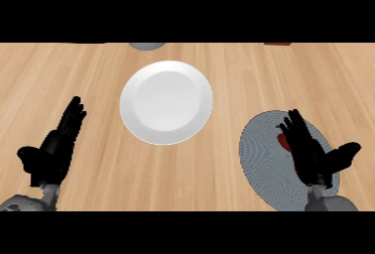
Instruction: Pick the squash from the placemat and place it in the plate
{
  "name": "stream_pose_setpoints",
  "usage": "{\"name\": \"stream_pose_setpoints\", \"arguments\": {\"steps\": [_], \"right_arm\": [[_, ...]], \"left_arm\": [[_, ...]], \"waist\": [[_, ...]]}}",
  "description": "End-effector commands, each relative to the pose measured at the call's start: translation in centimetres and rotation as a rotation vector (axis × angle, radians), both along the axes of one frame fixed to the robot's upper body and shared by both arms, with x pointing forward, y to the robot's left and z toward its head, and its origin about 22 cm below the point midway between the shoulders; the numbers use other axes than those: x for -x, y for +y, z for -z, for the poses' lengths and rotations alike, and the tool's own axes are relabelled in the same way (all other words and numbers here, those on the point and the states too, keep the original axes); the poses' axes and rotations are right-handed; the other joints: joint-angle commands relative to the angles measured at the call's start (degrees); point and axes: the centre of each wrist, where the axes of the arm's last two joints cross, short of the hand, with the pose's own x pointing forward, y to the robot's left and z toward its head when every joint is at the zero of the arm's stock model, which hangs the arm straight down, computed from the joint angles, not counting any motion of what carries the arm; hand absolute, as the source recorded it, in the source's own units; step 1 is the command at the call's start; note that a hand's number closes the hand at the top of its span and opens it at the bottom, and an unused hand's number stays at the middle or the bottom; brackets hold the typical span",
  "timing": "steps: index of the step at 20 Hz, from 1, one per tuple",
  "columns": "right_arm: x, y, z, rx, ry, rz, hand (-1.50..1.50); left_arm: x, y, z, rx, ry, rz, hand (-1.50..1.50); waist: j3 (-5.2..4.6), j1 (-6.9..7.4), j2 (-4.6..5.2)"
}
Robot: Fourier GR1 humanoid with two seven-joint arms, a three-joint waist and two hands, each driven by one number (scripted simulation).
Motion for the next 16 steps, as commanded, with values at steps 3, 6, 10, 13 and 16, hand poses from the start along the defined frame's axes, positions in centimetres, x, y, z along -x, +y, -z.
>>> {"name": "stream_pose_setpoints", "arguments": {"steps": [3,6,10,13,16], "right_arm": [[-0.5,5.5,-3.7,0.049,-0.249,-0.561,1.5],[-0.8,10.6,-8.1,0.084,-0.475,-1.021,1.5],[-0.5,5.0,-8.1,0.805,-0.547,-0.957,1.5],[6.0,3.3,0.1,0.522,-0.53,-0.858,-1.5],[6.7,1.1,1.3,0.368,-0.606,-0.745,-1.5]], "left_arm": [[-1.6,-0.2,-2.9,-0.027,-0.112,0.072,0.0],[-3.0,-1.2,-5.4,-0.053,-0.205,0.163,0.0],[-2.8,-0.5,-5.0,-0.039,-0.16,0.143,0.0],[-3.9,1.6,-7.5,-0.029,-0.196,0.132,0.0],[-5.0,1.5,-9.0,-0.007,-0.177,0.159,0.0]], "waist": [[1.8,0.69,-1.31],[1.82,3.15,-2.09],[1.62,-1.15,-2.18],[1.91,-1.63,-0.77],[1.92,-1.84,-0.61]]}}
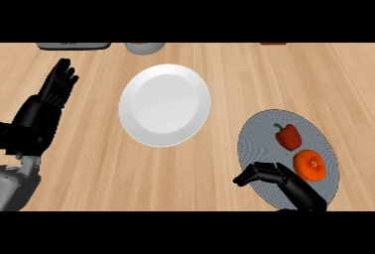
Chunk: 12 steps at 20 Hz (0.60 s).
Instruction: Pick the squash from the placemat and place it in the plate
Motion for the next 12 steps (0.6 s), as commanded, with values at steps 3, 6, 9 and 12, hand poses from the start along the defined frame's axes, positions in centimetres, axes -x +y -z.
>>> {"name": "stream_pose_setpoints", "arguments": {"steps": [3,6,9,12], "right_arm": [[2.3,-5.2,2.1,-0.175,-0.08,-0.003,-1.5],[1.7,-6.8,-1.8,-0.146,-0.168,0.009,-1.5],[-0.2,-7.5,-5.2,-0.025,-0.233,0.038,-1.5],[0.2,-9.9,-7.6,0.241,-0.243,0.062,-1.5]], "left_arm": [[-0.9,-1.2,-0.1,0.003,-0.014,0.026,0.0],[-0.1,0.6,-0.6,-0.003,-0.015,0.015,0.0],[-0.7,2.2,-2.8,-0.011,-0.007,0.018,0.0],[-0.5,0.4,-0.1,-0.008,-0.009,0.021,0.0]], "waist": [[0.08,0.09,0.52],[0.03,0.29,0.38],[-0.01,0.43,0.34],[-0.13,-0.4,0.31]]}}
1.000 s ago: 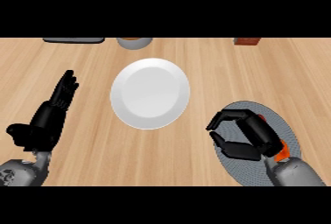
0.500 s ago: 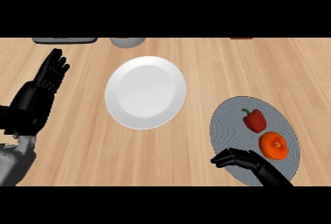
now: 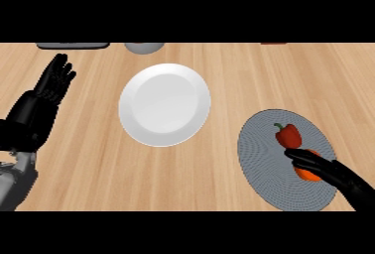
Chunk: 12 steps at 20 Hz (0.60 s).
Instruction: Pick the squash from the placemat and place it in the plate
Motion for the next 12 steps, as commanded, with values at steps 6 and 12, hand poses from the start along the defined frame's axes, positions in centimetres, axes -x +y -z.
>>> {"name": "stream_pose_setpoints", "arguments": {"steps": [6,12], "right_arm": [[-1.7,-3.9,-10.5,0.648,0.008,0.118,-1.5],[-0.7,-0.9,-10.3,0.966,0.144,0.083,-1.5]], "left_arm": [[0.5,0.7,0.9,0.009,0.018,0.009,0.0],[0.1,1.0,0.9,-0.001,0.005,0.014,0.0]], "waist": [[-0.24,0.21,-0.12],[-0.12,1.19,0.23]]}}
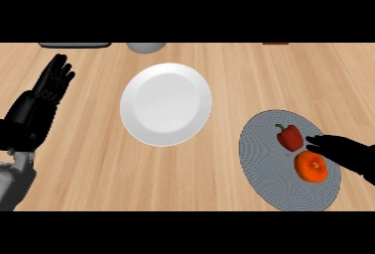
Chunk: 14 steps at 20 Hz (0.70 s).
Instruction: Pick the squash from the placemat and place it in the plate
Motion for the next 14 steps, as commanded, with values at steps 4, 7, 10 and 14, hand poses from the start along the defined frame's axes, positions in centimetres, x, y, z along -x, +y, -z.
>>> {"name": "stream_pose_setpoints", "arguments": {"steps": [4,7,10,14], "right_arm": [[1.4,3.8,-0.4,0.238,0.086,0.026,-1.5],[-0.9,4.1,2.3,0.275,0.07,0.057,-1.5],[-2.4,3.1,1.7,0.259,0.043,0.096,-1.5],[-2.4,3.4,4.0,0.366,0.039,0.137,-1.5]], "left_arm": [[0.1,0.9,0.2,-0.006,-0.002,-0.014,0.0],[-1.3,-0.1,-0.6,0.014,-0.014,0.009,0.0],[0.0,-1.0,-1.0,0.002,-0.001,0.011,0.0],[0.5,-1.7,0.2,0.003,-0.015,0.007,0.0]], "waist": [[0.15,0.14,0.06],[0.21,0.67,0.31],[0.23,0.67,0.17],[0.23,0.6,0.13]]}}
